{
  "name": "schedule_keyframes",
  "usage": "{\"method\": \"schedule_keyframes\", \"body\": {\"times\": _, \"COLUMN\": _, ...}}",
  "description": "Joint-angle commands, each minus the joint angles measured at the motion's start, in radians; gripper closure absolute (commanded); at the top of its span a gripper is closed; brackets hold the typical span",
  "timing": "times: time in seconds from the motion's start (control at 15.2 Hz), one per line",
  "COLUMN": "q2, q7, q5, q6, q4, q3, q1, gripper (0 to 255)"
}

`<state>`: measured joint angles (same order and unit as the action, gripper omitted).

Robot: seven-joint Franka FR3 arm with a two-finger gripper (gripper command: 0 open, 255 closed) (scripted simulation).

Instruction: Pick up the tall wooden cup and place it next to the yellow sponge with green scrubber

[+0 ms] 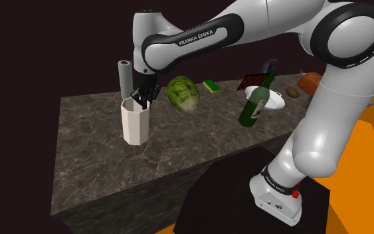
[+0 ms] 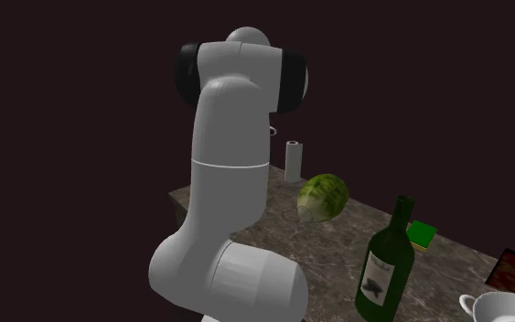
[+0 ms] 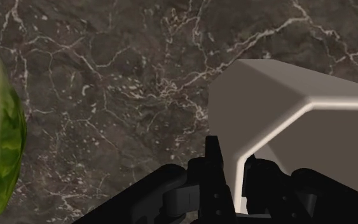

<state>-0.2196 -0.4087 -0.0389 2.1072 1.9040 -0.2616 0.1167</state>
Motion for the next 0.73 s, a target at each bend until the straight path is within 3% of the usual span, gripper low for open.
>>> {"method": "schedule_keyframes", "body": {"times": 0.0, "q2": 0.0, "q7": 0.0, "q5": 0.0, "q6": 0.0, "q4": 0.0, "q3": 0.0, "q1": 0.0, "gripper": 255}}
{"method": "schedule_keyframes", "body": {"times": 0.66, "q2": 0.042, "q7": 0.007, "q5": 0.013, "q6": -0.11, "q4": -0.07, "q3": -0.003, "q1": -0.003, "gripper": 255}}
